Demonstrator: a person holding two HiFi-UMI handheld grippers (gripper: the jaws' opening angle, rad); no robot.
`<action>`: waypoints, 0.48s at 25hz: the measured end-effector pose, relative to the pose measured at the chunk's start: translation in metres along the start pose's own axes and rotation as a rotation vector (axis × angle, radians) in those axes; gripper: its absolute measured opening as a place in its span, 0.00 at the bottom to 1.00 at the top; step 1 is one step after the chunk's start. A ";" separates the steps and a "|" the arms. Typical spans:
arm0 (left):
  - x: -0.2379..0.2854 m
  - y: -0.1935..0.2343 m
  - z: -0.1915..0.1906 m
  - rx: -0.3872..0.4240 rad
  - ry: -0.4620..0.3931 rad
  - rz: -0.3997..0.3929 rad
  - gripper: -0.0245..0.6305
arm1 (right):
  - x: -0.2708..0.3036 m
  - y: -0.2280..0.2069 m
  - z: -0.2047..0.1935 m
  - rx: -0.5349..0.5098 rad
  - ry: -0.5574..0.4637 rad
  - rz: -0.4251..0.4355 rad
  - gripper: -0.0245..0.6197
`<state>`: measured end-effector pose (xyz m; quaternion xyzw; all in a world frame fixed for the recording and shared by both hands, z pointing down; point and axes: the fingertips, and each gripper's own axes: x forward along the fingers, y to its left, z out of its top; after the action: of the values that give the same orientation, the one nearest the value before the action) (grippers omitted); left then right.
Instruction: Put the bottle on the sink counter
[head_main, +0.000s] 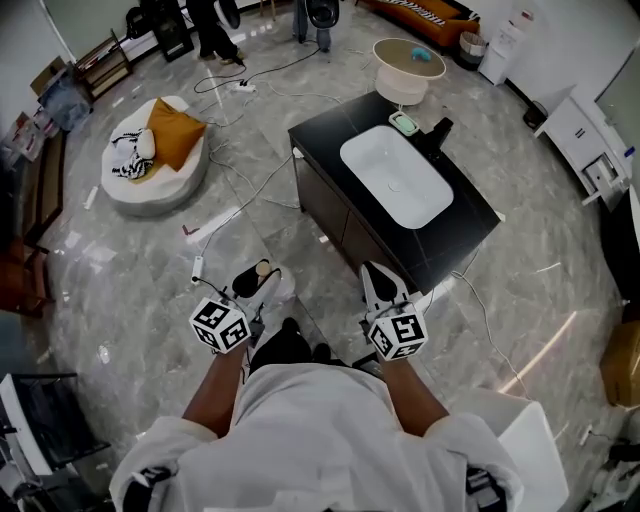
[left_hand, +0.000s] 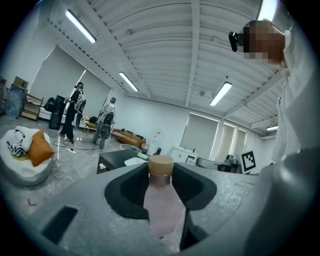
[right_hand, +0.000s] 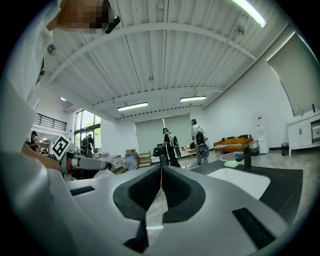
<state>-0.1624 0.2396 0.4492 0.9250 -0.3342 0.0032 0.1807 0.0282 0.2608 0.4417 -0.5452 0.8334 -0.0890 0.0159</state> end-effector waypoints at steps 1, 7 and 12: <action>0.006 0.004 -0.001 -0.004 0.005 0.001 0.27 | 0.005 -0.005 -0.001 0.005 0.005 -0.003 0.06; 0.046 0.028 0.002 -0.013 0.030 -0.035 0.27 | 0.044 -0.030 -0.003 0.021 0.031 -0.021 0.06; 0.083 0.060 0.019 0.054 0.044 -0.051 0.27 | 0.094 -0.048 0.005 0.009 0.043 -0.018 0.06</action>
<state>-0.1376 0.1397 0.4617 0.9375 -0.3062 0.0279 0.1631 0.0345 0.1557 0.4512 -0.5507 0.8281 -0.1045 -0.0003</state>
